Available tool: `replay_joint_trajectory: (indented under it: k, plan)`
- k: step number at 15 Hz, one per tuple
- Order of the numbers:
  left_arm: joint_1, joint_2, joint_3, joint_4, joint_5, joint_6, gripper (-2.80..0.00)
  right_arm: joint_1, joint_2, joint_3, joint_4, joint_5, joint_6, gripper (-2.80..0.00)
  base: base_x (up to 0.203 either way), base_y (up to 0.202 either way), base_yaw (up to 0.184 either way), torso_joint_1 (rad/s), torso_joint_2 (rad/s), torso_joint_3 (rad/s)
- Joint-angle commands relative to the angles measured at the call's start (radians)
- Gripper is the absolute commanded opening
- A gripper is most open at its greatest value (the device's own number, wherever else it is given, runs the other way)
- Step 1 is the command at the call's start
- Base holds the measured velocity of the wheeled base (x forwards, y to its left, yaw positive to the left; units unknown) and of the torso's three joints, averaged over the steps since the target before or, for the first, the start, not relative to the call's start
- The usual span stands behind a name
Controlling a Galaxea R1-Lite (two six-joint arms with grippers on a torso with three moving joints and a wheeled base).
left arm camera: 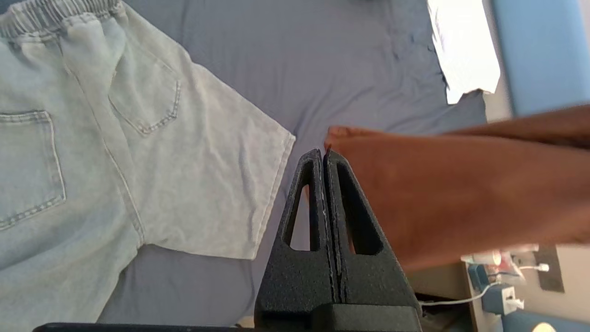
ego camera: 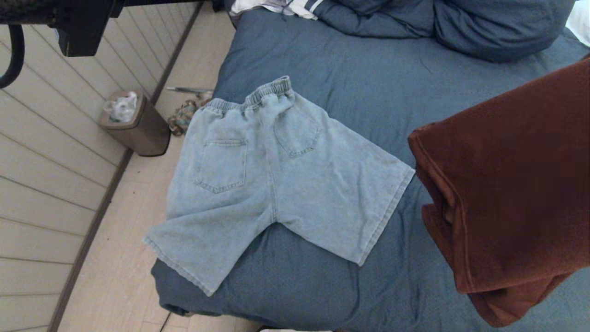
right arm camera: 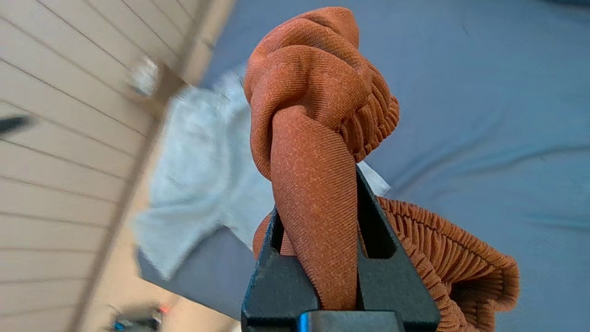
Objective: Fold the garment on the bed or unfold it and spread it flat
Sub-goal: Unford the brown shorts
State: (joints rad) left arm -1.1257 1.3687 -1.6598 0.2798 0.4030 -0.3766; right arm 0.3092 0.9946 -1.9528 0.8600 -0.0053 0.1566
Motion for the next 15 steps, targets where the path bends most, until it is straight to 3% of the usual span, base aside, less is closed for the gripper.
replay_joint_trajectory:
  k: [1, 3, 7, 15]
  plan:
    - [0.000, -0.011, 0.044, -0.020, 0.001, -0.002, -2.80, -0.029, 0.123, 0.014, 0.002, 0.000, -0.026, -2.80, 0.000, 0.000, 0.000, 0.000, 0.00, 0.000]
    - [0.000, -0.014, 0.104, -0.046, -0.010, -0.002, -2.80, -0.006, 0.223, 0.041, -0.002, 0.009, -0.067, -2.80, 0.000, 0.000, 0.000, 0.000, 0.00, 0.000]
    - [0.000, -0.012, 0.220, -0.112, -0.029, -0.002, -2.80, 0.119, 0.456, 0.080, -0.005, 0.012, -0.084, -2.80, 0.000, 0.000, 0.000, 0.000, 0.00, 0.000]
    - [0.000, 0.012, 0.259, -0.137, -0.068, -0.008, -2.80, 0.338, 0.826, 0.114, -0.158, 0.014, -0.068, -2.80, 0.000, 0.000, 0.000, 0.000, 0.00, 0.000]
